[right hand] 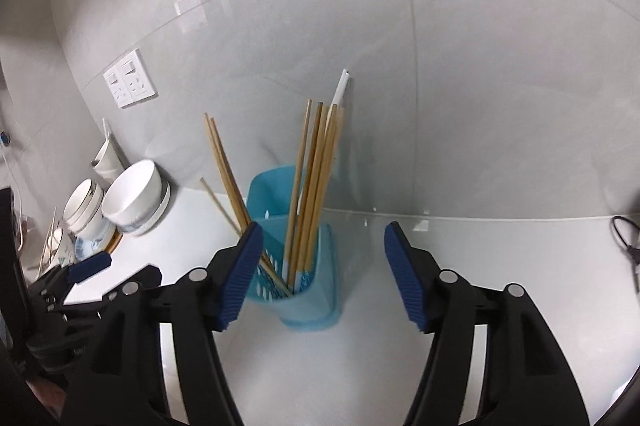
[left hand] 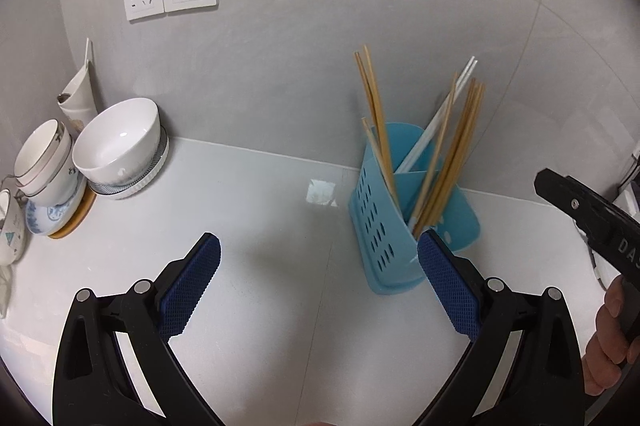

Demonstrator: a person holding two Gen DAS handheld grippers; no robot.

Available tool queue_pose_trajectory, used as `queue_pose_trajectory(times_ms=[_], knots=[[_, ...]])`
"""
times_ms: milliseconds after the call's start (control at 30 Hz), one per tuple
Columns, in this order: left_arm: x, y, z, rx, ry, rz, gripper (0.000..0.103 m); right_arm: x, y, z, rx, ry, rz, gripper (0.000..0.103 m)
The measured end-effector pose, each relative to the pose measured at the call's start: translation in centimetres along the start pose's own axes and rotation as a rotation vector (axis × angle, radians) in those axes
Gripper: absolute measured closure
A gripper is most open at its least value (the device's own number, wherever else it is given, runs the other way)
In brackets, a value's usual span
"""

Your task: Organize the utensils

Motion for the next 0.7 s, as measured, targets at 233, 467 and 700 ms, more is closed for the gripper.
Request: queue_pose_trajectory(times_ms=[233, 467, 700], knots=[[1.0, -3.0, 1.0, 0.001, 0.016, 0.016, 0.006, 1.8, -3.5, 1.2, 0.014, -0.032, -0.014, 0.021], [2.6, -4.6, 1.8, 0.001, 0.021, 0.01, 0.006, 4.0, -5.4, 2.2, 0.036, -0.039, -0.037, 0.012], [4.6, -5.2, 2.9, 0.007, 0.047, -0.015, 0.006, 5.6, -6.1, 2.7, 0.058, -0.033, -0.059, 0.008]])
Point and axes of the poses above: each gripper's, at about its wrist camera, not at the fingertips, and y roughly the way its jaws point, z to its right, x to its underside, the point moved 4 cm from there along y, roughly the way its jaws point, and after that the axes turned 9 degrees about y, right-handed, at the moved point
